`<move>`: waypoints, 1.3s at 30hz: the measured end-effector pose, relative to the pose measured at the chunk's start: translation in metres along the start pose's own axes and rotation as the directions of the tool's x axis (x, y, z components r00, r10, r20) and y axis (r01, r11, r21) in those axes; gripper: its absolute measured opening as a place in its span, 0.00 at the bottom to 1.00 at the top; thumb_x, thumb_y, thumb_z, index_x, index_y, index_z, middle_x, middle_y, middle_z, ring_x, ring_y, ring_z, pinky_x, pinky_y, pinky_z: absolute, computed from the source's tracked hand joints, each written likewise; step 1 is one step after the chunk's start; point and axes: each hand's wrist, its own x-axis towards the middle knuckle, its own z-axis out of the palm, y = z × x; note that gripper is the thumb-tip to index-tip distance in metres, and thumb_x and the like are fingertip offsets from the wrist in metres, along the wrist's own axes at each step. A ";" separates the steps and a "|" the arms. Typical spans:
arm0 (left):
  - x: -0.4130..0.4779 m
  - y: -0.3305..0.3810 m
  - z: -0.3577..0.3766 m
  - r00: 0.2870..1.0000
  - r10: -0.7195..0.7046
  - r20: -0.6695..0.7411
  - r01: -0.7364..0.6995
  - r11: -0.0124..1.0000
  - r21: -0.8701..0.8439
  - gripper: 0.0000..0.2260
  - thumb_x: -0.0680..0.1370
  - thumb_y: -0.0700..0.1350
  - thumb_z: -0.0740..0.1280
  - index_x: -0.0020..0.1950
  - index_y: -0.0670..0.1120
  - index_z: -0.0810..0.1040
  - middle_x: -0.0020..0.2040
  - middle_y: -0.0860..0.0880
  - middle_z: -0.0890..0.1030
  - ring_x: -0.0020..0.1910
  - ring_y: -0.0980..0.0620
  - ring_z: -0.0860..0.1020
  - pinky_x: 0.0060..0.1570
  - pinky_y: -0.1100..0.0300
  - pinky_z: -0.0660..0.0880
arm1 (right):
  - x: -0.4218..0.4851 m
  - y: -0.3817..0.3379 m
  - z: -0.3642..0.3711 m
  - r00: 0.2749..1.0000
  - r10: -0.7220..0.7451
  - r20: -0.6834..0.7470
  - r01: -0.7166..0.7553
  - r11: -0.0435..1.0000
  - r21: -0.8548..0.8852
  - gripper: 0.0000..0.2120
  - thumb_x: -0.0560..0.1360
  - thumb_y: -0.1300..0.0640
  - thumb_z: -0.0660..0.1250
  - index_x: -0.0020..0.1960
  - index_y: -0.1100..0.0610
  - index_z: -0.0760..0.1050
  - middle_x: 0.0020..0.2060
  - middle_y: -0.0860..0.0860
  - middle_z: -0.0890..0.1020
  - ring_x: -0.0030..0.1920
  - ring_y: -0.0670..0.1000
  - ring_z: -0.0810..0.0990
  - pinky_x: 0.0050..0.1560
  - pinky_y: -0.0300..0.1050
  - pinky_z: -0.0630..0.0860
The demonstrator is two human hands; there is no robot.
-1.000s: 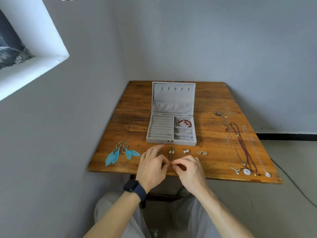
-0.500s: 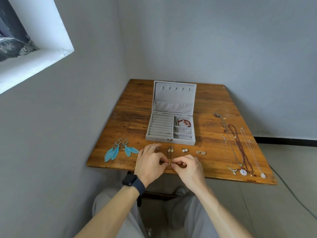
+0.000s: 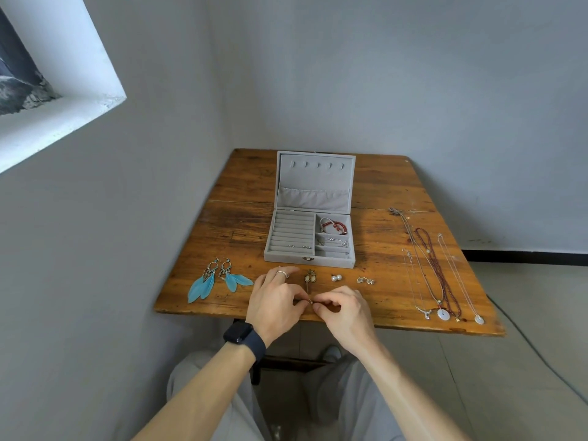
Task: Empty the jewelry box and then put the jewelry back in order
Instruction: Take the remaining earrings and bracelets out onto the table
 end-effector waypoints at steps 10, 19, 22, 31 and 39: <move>0.000 0.001 0.001 1.000 0.023 -0.009 -0.023 1.000 0.014 0.07 0.78 0.53 0.68 0.53 0.58 0.85 0.73 0.55 0.71 0.75 0.52 0.63 0.73 0.53 0.58 | -0.001 -0.007 0.004 0.998 0.033 -0.060 -0.033 0.999 0.007 0.04 0.72 0.50 0.76 0.47 0.43 0.85 0.43 0.39 0.79 0.47 0.43 0.73 0.48 0.38 0.69; -0.001 -0.001 -0.004 1.000 0.022 0.007 -0.022 1.000 0.019 0.08 0.78 0.53 0.68 0.54 0.58 0.84 0.73 0.55 0.71 0.74 0.53 0.64 0.73 0.53 0.57 | -0.002 -0.010 -0.003 0.999 0.026 -0.021 -0.026 0.999 0.029 0.07 0.71 0.50 0.77 0.49 0.44 0.86 0.44 0.39 0.79 0.47 0.40 0.73 0.49 0.35 0.67; -0.005 -0.013 -0.010 0.998 -0.009 -0.067 0.007 0.999 -0.033 0.10 0.77 0.52 0.69 0.58 0.58 0.82 0.68 0.55 0.75 0.69 0.54 0.70 0.69 0.54 0.64 | -0.005 -0.007 -0.007 1.000 0.012 0.023 -0.012 1.000 0.010 0.09 0.72 0.49 0.75 0.52 0.43 0.84 0.48 0.38 0.78 0.50 0.40 0.73 0.50 0.31 0.65; -0.011 -0.074 -0.004 0.982 -0.180 -0.054 0.185 0.977 0.106 0.24 0.84 0.56 0.52 0.80 0.53 0.60 0.79 0.54 0.61 0.79 0.54 0.56 0.78 0.48 0.48 | -0.008 -0.012 -0.018 0.995 -0.052 0.085 0.059 0.994 -0.091 0.09 0.78 0.52 0.70 0.57 0.45 0.81 0.52 0.36 0.76 0.54 0.39 0.75 0.52 0.25 0.65; -0.016 -0.083 0.012 0.984 -0.173 -0.032 0.176 0.973 0.152 0.28 0.83 0.59 0.39 0.82 0.54 0.52 0.81 0.55 0.53 0.80 0.55 0.49 0.77 0.47 0.40 | 0.060 -0.047 -0.025 0.972 -0.212 0.103 0.232 0.938 -0.258 0.12 0.79 0.51 0.67 0.62 0.49 0.79 0.57 0.44 0.79 0.56 0.44 0.77 0.58 0.39 0.73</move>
